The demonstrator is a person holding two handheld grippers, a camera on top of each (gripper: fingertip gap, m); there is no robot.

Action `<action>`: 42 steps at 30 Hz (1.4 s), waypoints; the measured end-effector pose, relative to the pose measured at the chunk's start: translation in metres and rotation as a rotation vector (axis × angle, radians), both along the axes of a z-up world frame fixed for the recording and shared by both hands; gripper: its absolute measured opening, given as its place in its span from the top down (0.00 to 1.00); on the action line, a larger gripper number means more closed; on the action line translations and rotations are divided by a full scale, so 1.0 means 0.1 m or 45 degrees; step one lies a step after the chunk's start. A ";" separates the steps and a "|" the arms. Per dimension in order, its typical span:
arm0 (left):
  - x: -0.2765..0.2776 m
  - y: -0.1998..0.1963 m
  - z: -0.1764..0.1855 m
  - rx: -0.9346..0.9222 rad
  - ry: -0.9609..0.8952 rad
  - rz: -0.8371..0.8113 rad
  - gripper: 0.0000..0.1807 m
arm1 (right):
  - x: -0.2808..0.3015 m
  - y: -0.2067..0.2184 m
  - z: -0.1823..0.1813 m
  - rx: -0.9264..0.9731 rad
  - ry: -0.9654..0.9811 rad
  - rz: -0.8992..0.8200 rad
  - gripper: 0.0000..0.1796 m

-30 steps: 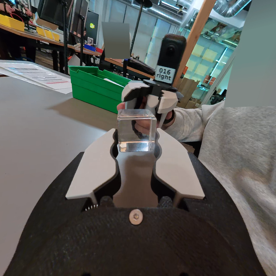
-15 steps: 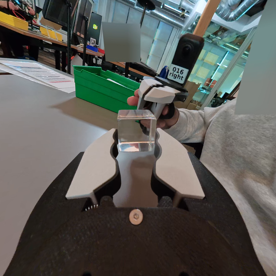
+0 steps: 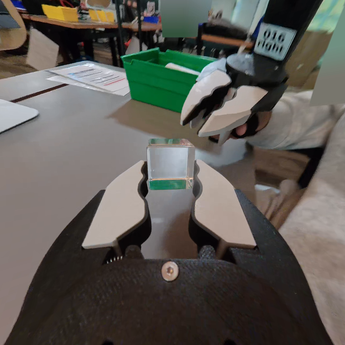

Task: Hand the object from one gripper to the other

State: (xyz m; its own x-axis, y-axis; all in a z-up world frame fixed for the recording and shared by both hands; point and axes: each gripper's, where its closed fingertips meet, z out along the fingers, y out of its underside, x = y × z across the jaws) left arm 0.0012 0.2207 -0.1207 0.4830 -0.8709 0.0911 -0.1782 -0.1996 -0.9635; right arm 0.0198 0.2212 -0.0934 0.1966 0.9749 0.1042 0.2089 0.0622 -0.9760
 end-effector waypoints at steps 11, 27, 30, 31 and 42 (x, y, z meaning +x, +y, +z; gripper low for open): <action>-0.03 0.05 -0.29 0.109 0.362 0.084 0.74 | 0.05 0.19 -0.04 -0.538 0.206 0.015 0.65; 0.00 0.03 -0.25 0.095 0.293 0.063 0.75 | -0.01 0.08 -0.05 -0.574 0.209 0.101 0.62; 0.02 0.01 -0.24 0.056 0.236 0.037 0.75 | -0.03 0.04 -0.07 -0.571 0.195 0.126 0.62; 0.03 0.00 -0.23 0.042 0.222 0.028 0.74 | -0.04 0.03 -0.08 -0.569 0.187 0.132 0.62; 0.02 0.00 -0.13 -0.028 0.070 -0.004 0.75 | -0.07 -0.05 -0.16 -0.485 0.117 0.155 0.64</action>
